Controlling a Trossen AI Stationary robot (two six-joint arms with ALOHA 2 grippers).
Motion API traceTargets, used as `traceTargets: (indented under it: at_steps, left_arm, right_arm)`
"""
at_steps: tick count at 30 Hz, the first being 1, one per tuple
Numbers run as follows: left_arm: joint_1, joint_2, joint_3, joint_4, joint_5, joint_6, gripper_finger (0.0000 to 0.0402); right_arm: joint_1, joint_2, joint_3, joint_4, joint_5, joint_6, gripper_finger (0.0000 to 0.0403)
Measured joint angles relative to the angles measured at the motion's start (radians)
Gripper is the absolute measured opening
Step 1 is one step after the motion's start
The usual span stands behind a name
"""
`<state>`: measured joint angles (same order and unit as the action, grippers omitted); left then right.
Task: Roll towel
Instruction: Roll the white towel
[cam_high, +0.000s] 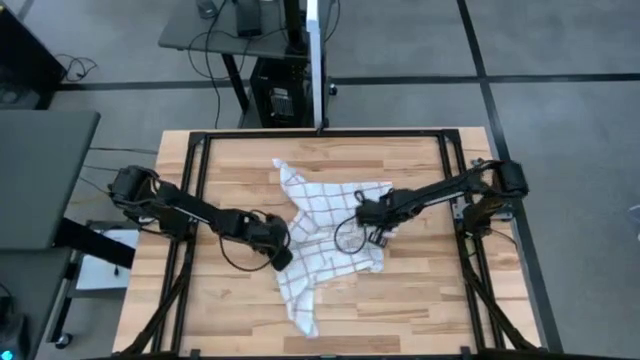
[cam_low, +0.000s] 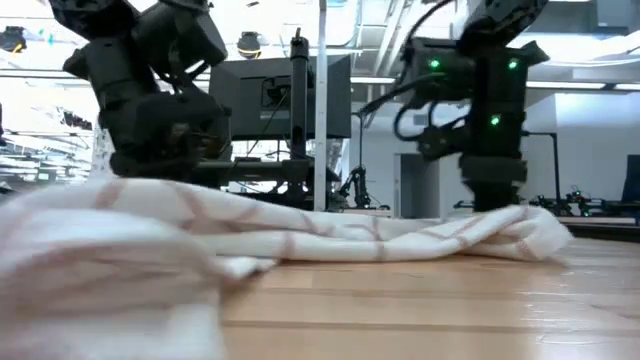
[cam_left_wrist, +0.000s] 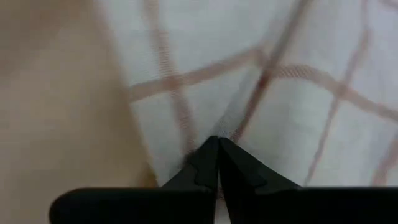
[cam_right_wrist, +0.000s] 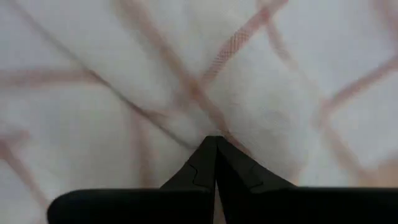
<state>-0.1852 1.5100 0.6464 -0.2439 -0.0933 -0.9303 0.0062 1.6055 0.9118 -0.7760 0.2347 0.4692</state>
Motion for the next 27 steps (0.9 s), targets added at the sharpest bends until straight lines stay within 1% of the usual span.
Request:
traceTargets:
  at_steps: [5, 7, 9, 12, 15, 17, 19, 21, 24, 27]
  left_arm:
    - [0.034, -0.115, 0.0, -0.053, -0.001, 0.017, 0.0]
    - [0.034, -0.153, 0.001, -0.036, 0.0, 0.029, 0.0]
    - [0.035, -0.191, 0.001, -0.01, 0.003, 0.04, 0.0]
    - [0.045, -0.217, 0.005, 0.047, 0.002, 0.043, 0.0]
    - [0.052, -0.214, 0.004, 0.033, 0.002, 0.055, 0.0]
    - [0.052, -0.214, 0.004, 0.023, 0.003, 0.053, 0.0]
    - [0.052, -0.221, 0.004, 0.022, 0.014, 0.047, 0.0]
    - [0.047, -0.237, 0.004, 0.021, 0.041, 0.043, 0.0]
    - [0.033, -0.251, 0.005, 0.013, 0.05, 0.035, 0.0]
    - [0.033, -0.251, 0.005, 0.014, 0.036, 0.035, 0.0]
  right_arm:
    - [-0.03, -0.178, -0.011, -0.044, 0.0, 0.029, 0.0]
    - [-0.029, -0.239, -0.01, -0.021, 0.001, 0.046, 0.0]
    - [-0.022, -0.273, -0.01, 0.037, 0.001, 0.054, 0.0]
    - [-0.014, -0.281, -0.009, 0.14, -0.001, 0.053, 0.0]
    - [-0.028, -0.248, -0.008, 0.234, -0.001, 0.032, 0.0]
    - [-0.046, -0.228, -0.008, 0.232, -0.005, 0.027, 0.0]
    - [-0.068, -0.228, -0.008, 0.178, -0.026, 0.029, 0.0005]
    - [-0.089, -0.25, -0.008, 0.081, -0.056, 0.036, 0.0019]
    - [-0.108, -0.293, -0.009, -0.067, -0.078, 0.107, 0.0054]
    - [-0.092, -0.342, -0.06, -0.037, -0.078, 0.204, 0.0101]
